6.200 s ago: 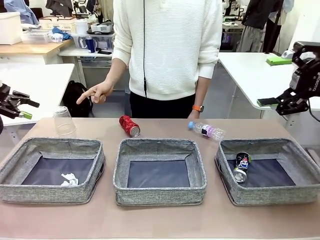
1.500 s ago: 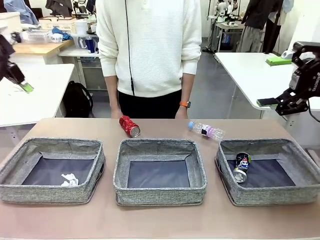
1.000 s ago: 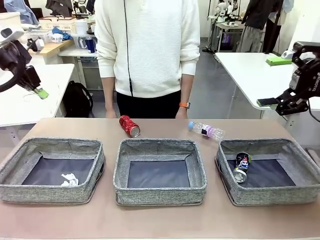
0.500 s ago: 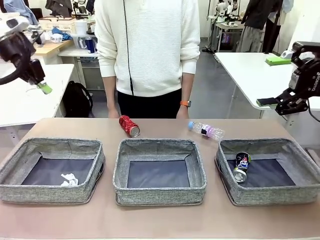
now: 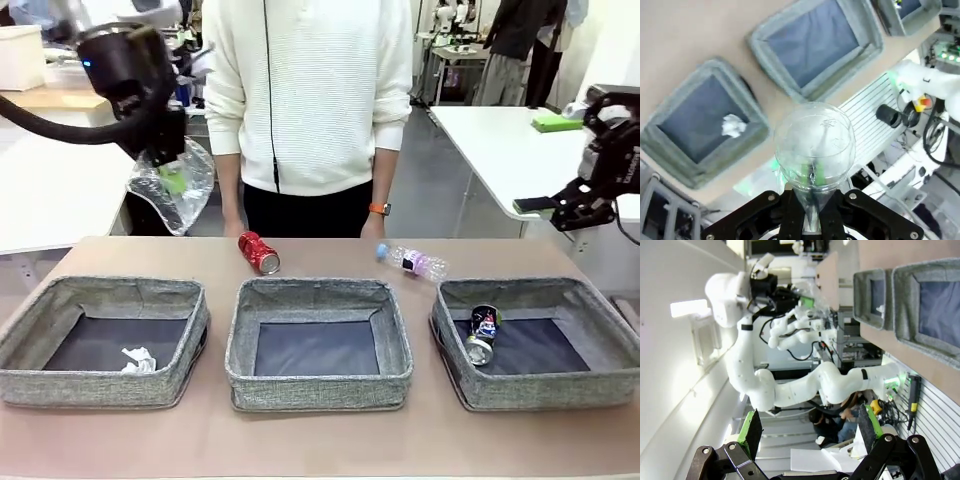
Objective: Sort the waste into the appropriate baskets.
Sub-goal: Pick up the waste item pointed out by the person.
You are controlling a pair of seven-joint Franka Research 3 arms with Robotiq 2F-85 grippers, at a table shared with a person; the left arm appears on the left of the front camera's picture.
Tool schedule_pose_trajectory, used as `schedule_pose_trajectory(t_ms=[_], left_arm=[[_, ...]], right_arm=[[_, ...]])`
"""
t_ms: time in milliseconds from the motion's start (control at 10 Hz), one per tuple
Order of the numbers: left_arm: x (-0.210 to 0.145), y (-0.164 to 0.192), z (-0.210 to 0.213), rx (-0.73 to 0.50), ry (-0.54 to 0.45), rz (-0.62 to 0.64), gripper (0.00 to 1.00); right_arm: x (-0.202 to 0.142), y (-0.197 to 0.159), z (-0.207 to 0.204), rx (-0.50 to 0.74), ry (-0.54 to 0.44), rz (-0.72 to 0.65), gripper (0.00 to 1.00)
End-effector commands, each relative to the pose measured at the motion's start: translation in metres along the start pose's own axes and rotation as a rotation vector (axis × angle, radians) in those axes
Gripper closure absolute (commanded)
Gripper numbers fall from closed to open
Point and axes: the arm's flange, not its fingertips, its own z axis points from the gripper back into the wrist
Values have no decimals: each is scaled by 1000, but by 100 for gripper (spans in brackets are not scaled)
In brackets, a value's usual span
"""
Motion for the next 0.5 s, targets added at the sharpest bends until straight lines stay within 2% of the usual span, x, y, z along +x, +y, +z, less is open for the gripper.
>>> schedule_pose_trajectory(t_ms=[0,200,300,400], left_arm=[[13,-50,-8,70,-42,111,99],[28,-111,-5,144,-13,159,99],[34,-132,2,127,100,171,99],[43,-146,14,108,93,215,99]], right_arm=[[0,2,0,23,0,13,0],[0,2,0,23,0,13,0],[0,2,0,23,0,13,0],[0,2,0,23,0,13,0]])
